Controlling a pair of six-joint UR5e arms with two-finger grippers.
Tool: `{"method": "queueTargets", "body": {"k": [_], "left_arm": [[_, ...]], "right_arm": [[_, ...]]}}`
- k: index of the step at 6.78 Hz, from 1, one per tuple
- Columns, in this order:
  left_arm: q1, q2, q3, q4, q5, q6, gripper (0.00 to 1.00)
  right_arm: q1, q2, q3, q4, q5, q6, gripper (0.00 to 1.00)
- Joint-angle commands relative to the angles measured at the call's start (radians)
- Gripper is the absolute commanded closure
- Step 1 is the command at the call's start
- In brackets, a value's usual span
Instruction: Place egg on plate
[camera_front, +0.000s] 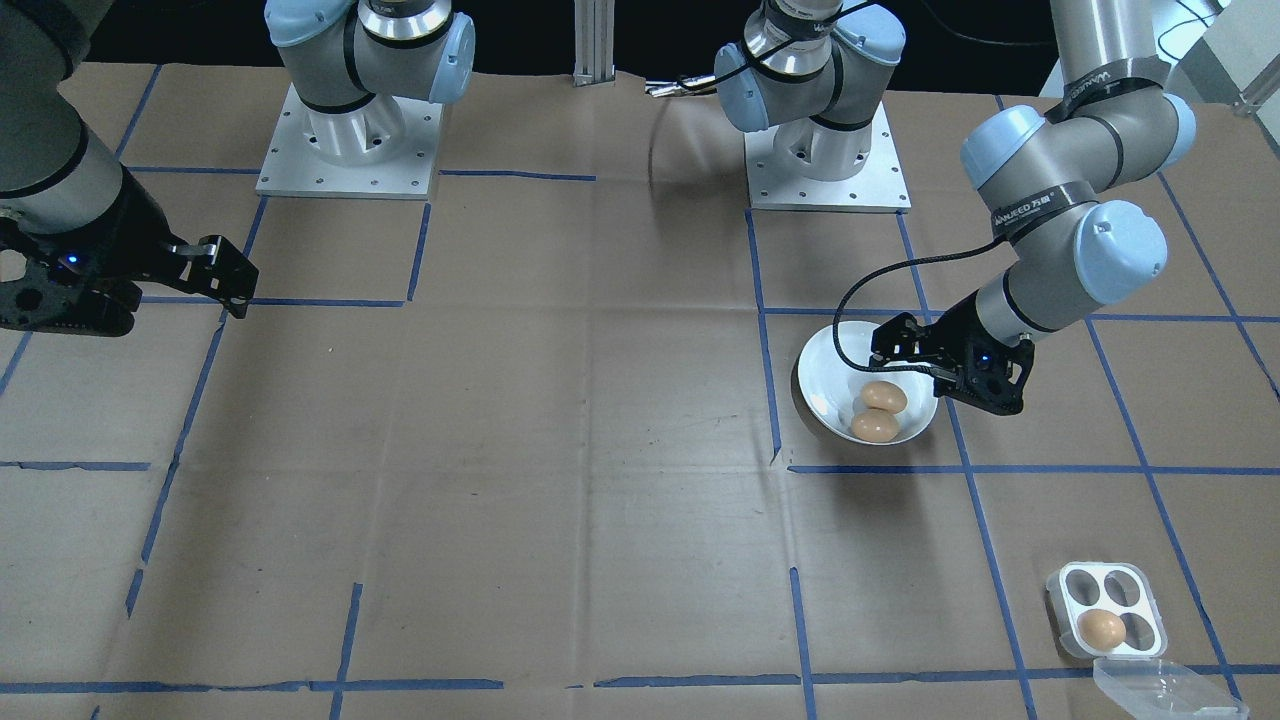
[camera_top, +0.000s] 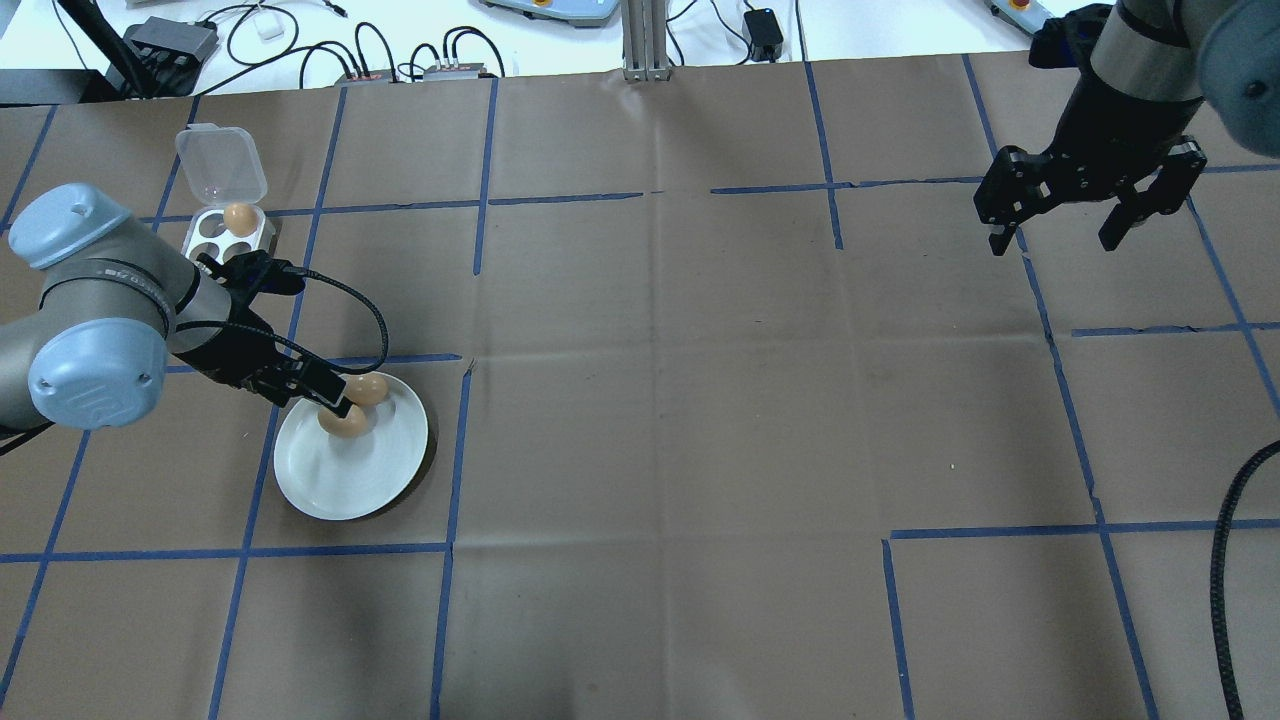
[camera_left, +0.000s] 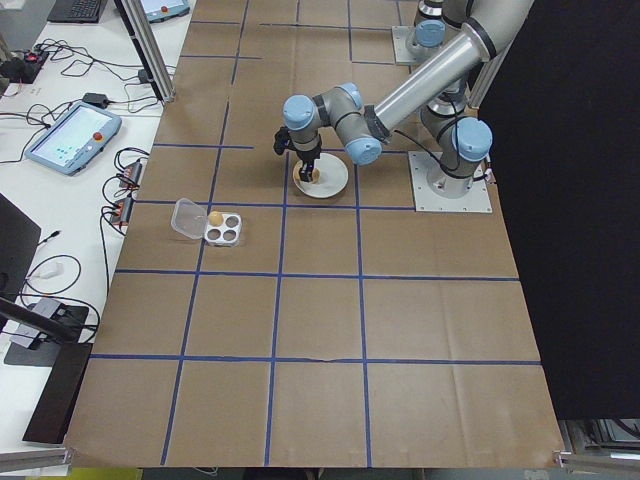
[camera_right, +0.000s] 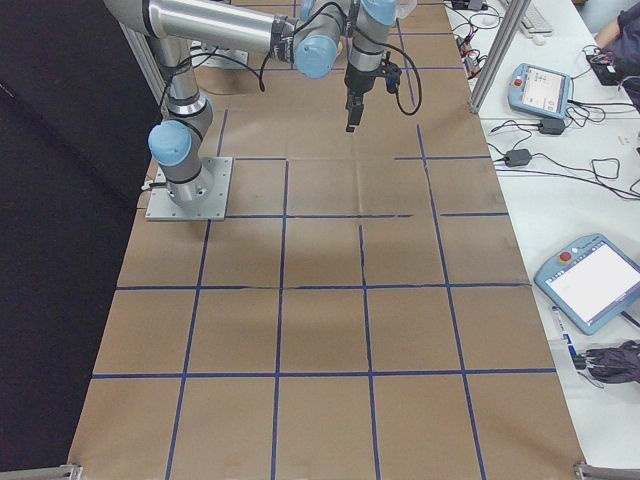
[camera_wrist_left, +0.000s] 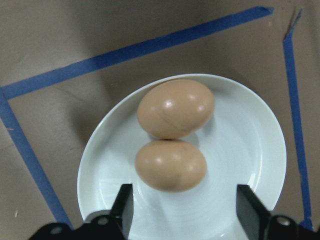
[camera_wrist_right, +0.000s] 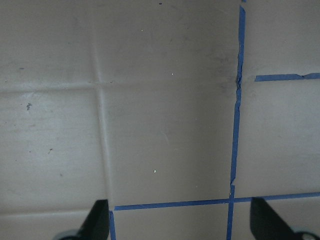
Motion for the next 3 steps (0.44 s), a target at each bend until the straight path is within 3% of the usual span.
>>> {"method": "queueTargets", "body": {"k": [1,3], "left_arm": [[0.016,-0.048,0.168,-0.003,0.088,0.011,0.01],[0.019,-0.173,0.334,0.011,0.092,-0.033,0.01]], "right_arm": [[0.000,0.000,0.000,0.000,0.000,0.000,0.00],[0.000,0.000,0.000,0.000,0.000,0.000,0.00]]}}
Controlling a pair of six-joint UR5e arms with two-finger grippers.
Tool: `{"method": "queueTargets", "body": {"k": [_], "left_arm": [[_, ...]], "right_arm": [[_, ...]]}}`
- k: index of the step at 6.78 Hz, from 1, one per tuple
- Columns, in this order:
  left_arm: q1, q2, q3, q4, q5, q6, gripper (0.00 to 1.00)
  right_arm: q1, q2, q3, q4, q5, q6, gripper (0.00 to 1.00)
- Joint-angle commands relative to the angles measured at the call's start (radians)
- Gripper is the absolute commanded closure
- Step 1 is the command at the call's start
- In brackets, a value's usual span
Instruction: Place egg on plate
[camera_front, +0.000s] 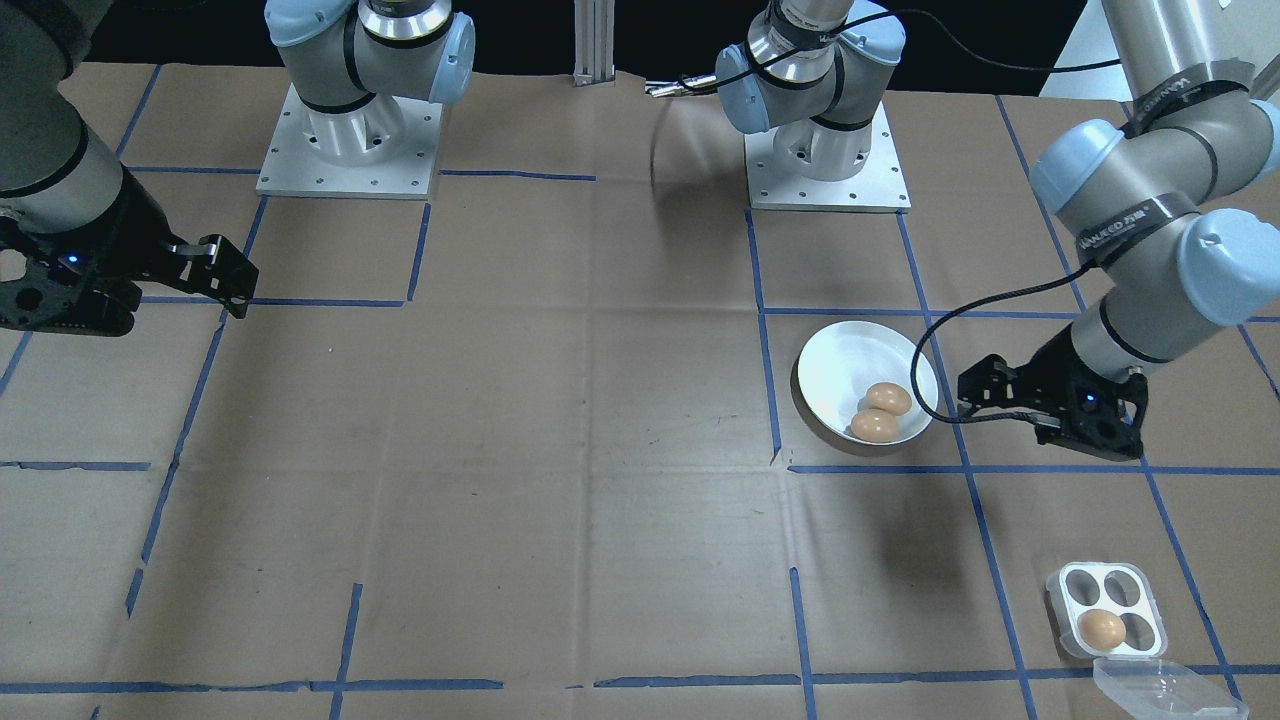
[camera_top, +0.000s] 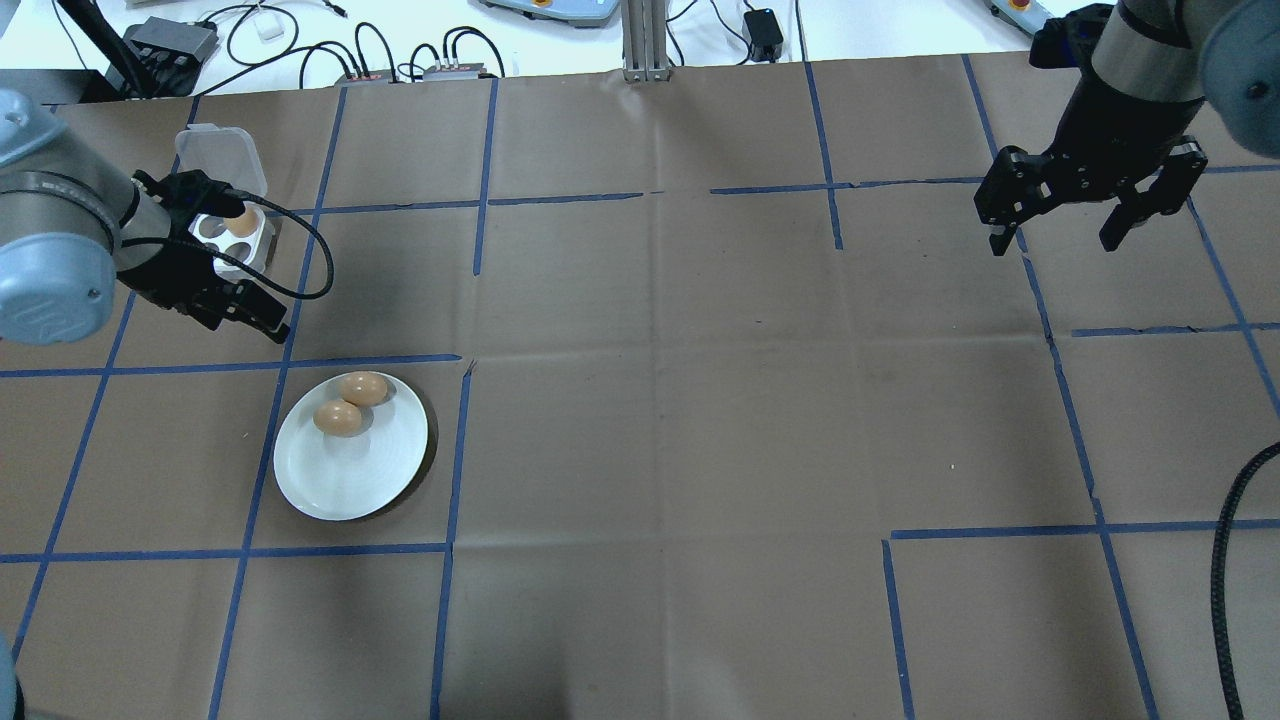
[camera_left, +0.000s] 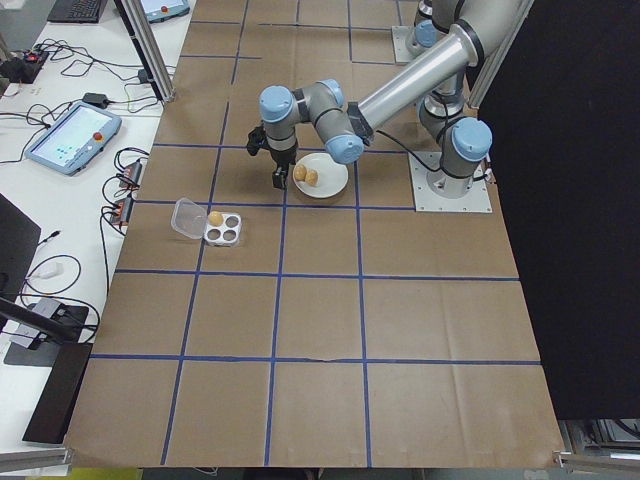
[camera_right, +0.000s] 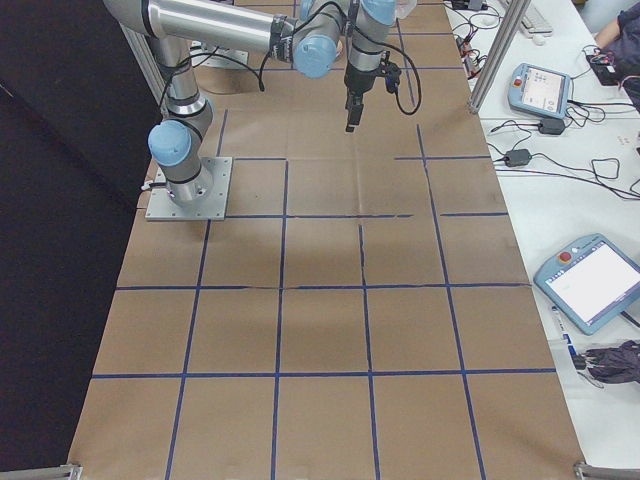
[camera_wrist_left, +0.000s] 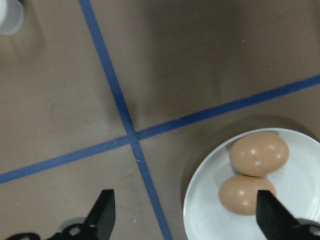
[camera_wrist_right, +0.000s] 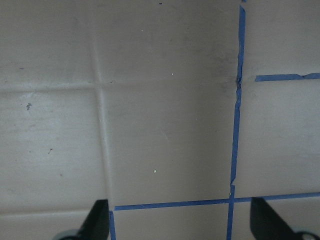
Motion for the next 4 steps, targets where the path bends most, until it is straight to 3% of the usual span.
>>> {"method": "queueTargets", "body": {"k": [1,4], "left_arm": [[0.002,-0.131,0.161,0.011,0.004,-0.170,0.01],[0.001,-0.399,0.476,0.030,0.015,-0.383,0.01]], "right_arm": [[0.000,0.000,0.000,0.000,0.000,0.000,0.00],[0.000,0.000,0.000,0.000,0.000,0.000,0.00]]}}
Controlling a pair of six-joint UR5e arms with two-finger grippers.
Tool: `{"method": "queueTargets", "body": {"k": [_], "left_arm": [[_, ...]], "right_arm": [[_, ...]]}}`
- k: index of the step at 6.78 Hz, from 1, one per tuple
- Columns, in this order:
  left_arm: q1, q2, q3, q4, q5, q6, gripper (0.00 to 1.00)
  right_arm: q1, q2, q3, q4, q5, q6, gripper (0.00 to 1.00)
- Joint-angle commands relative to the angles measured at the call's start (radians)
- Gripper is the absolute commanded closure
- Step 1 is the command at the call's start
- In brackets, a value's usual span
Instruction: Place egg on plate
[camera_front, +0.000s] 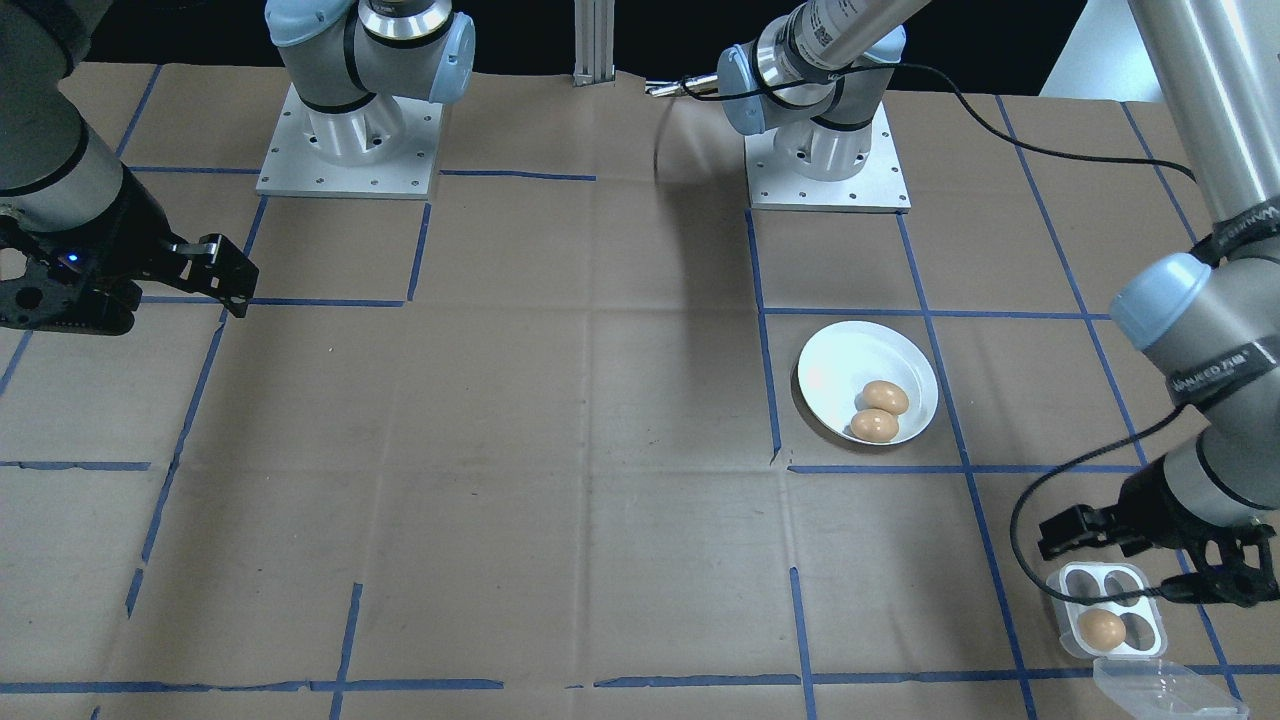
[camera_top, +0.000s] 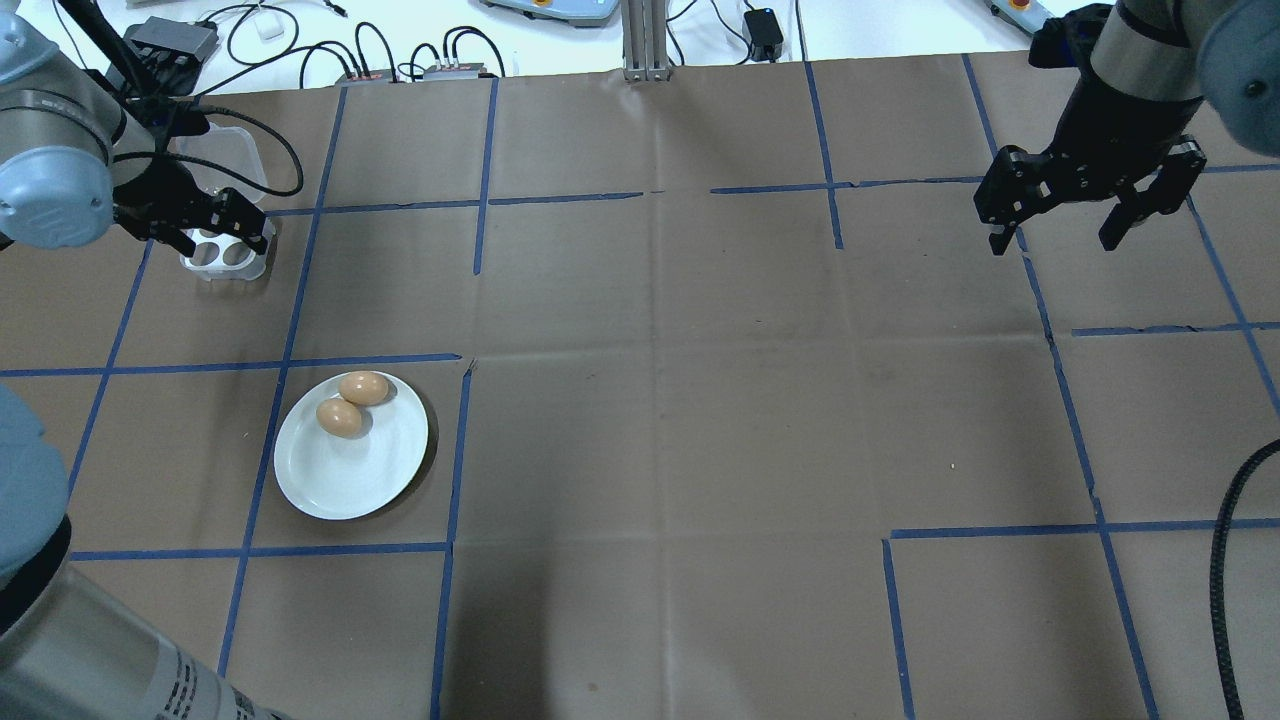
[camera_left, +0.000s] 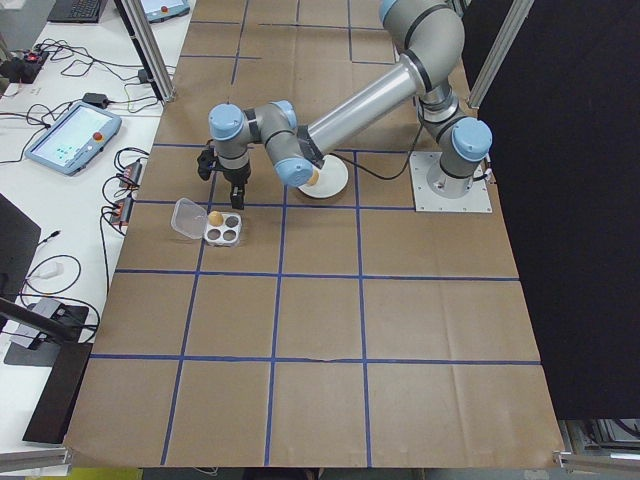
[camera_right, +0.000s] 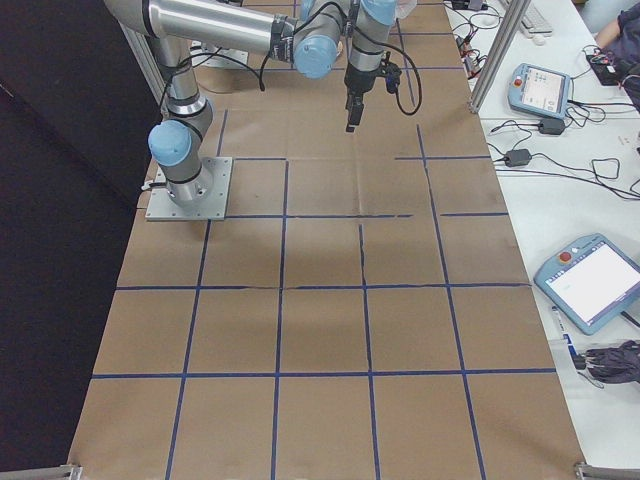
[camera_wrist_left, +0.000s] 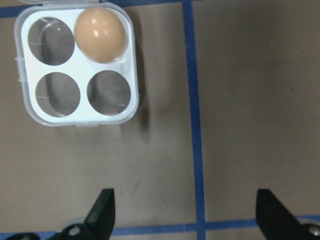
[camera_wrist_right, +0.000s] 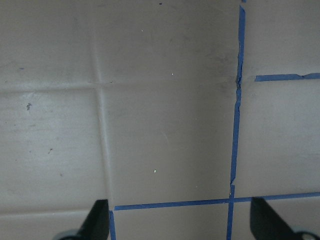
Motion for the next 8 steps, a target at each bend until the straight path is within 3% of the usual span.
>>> {"method": "queueTargets", "body": {"k": [1,5,8], "left_arm": [[-0.001,-0.160,0.181,0.001,0.008,-0.077,0.01],[-0.003,-0.193,0.194,-0.015,0.022,-0.077,0.06],[-0.003,-0.191,0.207,-0.051,0.025,-0.077,0.40]], "right_arm": [[0.000,0.000,0.000,0.000,0.000,0.000,0.00],[0.000,0.000,0.000,0.000,0.000,0.000,0.00],[0.000,0.000,0.000,0.000,0.000,0.000,0.00]]}}
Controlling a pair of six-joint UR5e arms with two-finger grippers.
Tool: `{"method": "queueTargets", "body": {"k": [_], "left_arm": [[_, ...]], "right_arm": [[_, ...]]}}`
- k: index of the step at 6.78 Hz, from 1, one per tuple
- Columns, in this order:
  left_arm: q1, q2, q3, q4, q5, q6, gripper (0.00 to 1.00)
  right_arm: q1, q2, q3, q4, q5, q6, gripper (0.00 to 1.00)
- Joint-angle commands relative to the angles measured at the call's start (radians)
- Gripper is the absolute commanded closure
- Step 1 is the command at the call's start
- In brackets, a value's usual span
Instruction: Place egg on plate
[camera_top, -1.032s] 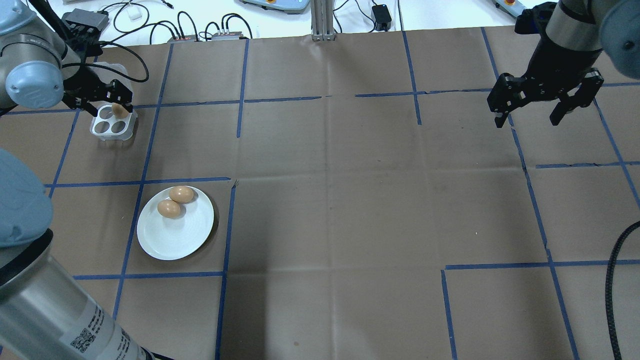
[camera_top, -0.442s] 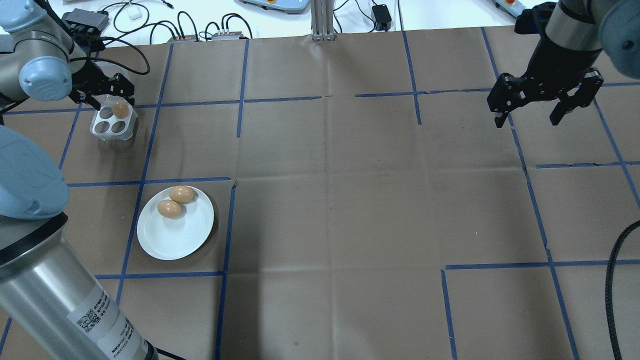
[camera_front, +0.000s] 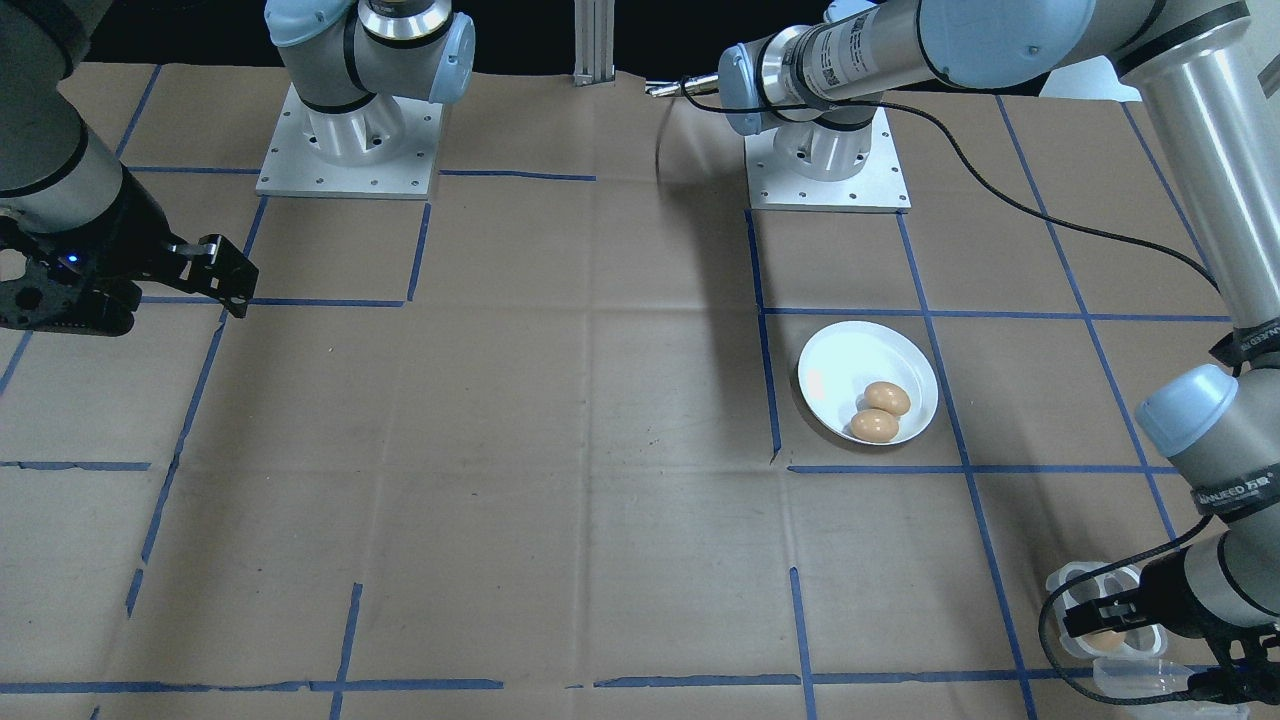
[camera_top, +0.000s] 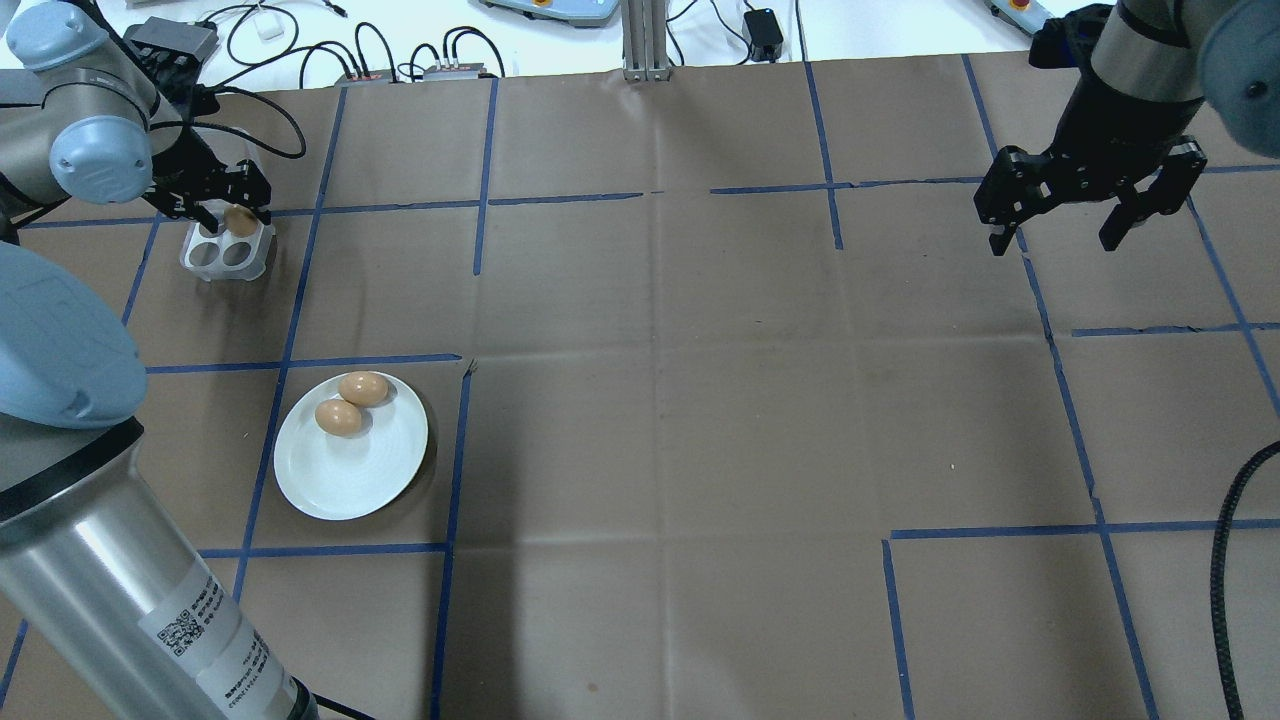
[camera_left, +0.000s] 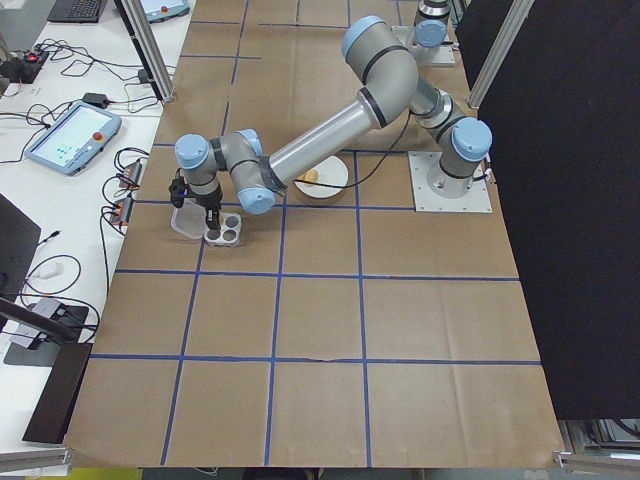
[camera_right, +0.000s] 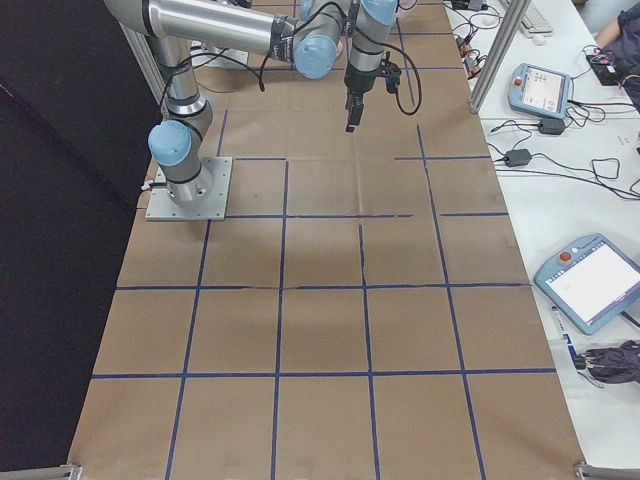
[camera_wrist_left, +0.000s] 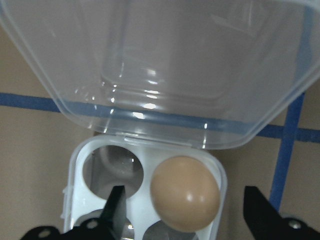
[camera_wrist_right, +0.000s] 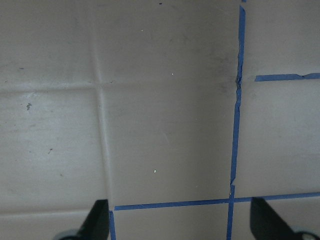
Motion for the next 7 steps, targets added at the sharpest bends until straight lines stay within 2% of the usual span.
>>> {"method": "queueTargets", "body": {"k": [1,3,4,5,7], "left_arm": [[0.000,0.001,0.006,-0.011,0.025,0.000,0.54],[0.000,0.001,0.008,-0.011,0.028,0.000,0.84],[0.000,0.005,0.008,-0.011,0.028,0.000,0.93],[-0.009,0.037,0.005,-0.043,0.027,-0.003,0.96],[-0.020,0.178,-0.038,-0.218,0.015,-0.033,0.98]], "right_arm": [[0.000,0.000,0.000,0.000,-0.002,0.000,0.00],[0.000,0.000,0.000,0.000,0.000,0.000,0.00],[0.000,0.000,0.000,0.000,-0.002,0.000,0.00],[0.000,0.000,0.000,0.000,0.000,0.000,0.00],[0.000,0.000,0.000,0.000,0.000,0.000,0.00]]}}
